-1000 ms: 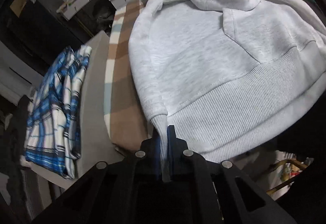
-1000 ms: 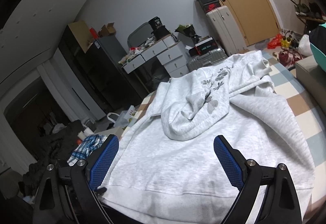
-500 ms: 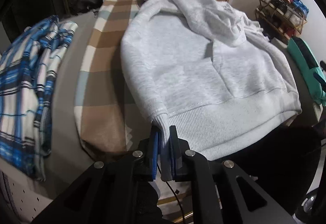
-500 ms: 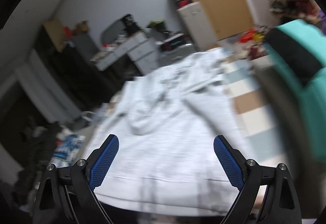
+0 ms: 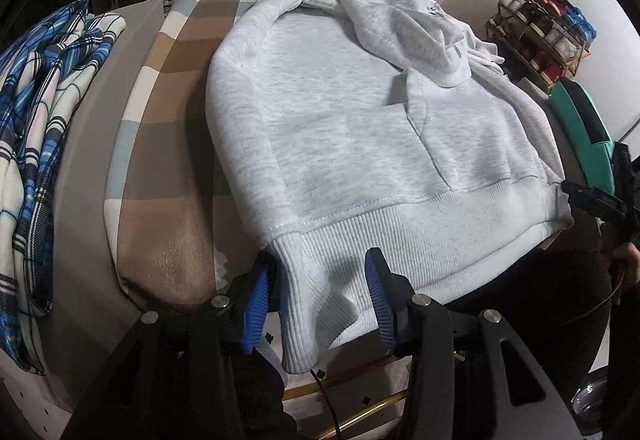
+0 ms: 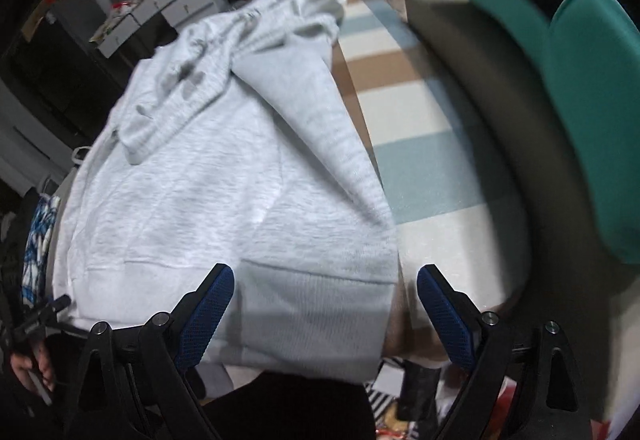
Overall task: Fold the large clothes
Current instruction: 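Grasp the ribbed sleeve cuff with the right gripper while the left gripper holds the hem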
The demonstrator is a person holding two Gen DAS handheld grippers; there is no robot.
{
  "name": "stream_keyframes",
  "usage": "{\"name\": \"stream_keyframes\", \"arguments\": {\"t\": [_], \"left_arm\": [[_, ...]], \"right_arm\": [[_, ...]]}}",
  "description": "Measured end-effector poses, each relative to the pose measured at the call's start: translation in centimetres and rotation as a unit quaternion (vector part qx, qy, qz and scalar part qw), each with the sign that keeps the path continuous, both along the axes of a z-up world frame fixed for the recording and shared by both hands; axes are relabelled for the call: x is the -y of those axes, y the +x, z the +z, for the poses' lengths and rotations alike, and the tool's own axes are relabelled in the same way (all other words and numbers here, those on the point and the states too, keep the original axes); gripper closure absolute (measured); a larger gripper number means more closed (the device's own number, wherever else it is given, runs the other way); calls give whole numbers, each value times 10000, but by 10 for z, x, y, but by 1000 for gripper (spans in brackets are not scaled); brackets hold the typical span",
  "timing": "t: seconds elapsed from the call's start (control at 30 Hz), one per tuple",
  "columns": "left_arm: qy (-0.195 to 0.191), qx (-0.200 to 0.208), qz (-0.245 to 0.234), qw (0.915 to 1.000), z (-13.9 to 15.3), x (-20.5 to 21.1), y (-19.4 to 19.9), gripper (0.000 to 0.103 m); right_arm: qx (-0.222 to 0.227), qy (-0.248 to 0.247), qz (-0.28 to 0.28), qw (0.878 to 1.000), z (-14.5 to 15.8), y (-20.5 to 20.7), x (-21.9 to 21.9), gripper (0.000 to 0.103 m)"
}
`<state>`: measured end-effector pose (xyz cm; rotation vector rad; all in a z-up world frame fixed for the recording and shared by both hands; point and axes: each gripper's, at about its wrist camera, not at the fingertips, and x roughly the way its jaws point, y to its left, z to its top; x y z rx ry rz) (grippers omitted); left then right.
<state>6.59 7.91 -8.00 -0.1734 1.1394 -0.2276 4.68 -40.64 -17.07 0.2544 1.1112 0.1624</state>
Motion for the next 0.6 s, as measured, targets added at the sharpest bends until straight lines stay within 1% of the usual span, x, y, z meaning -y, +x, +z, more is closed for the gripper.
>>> {"name": "stream_keyframes", "arguments": {"t": [0.03,0.07,0.1,0.17,0.2,0.23,0.27,0.3,0.37,0.4,0.43,0.47,0.5,0.57,0.6], "left_arm": [[-12,5,1,10000,0,0,0,63],[-29,-2,3,10000,-1,-2,0,63],[-77,-3,16,10000,-2,-4,0,63],[-189,15,15,9998,-1,-6,0,63],[-250,21,19,9997,0,-8,0,63],[-290,15,37,9996,0,-8,0,63],[-318,1,58,9995,-1,-9,0,63],[-327,-5,71,9994,-1,-10,1,63],[-318,-2,83,9995,-1,-9,0,63],[-306,2,85,9995,-1,-9,0,63],[-286,5,87,9996,-1,-8,0,63],[-263,4,91,9996,-1,-8,0,63],[-249,-3,99,9996,-2,-8,0,63],[-250,-38,132,9996,-3,-9,0,63],[-273,-56,140,9995,-3,-10,1,63]], "right_arm": [[-43,-37,11,10000,-3,4,-3,19],[-48,-35,52,10000,-4,5,-6,21],[-42,-51,58,10000,-4,6,-9,21],[59,-61,88,9999,-2,6,-13,28],[95,54,128,9999,0,5,-12,41],[134,225,165,9995,4,5,-12,53],[269,509,209,9981,12,1,-11,55],[496,749,276,9956,20,-3,-13,56],[876,1134,505,9884,31,-10,-16,53],[1004,1377,670,9831,34,-14,-17,53],[1011,1561,766,9796,33,-14,-17,49],[961,1592,775,9795,31,-13,-18,48],[871,1517,744,9818,27,-12,-18,46],[700,1184,600,9887,18,-9,-17,46],[614,1104,543,9905,15,-9,-16,46]]}}
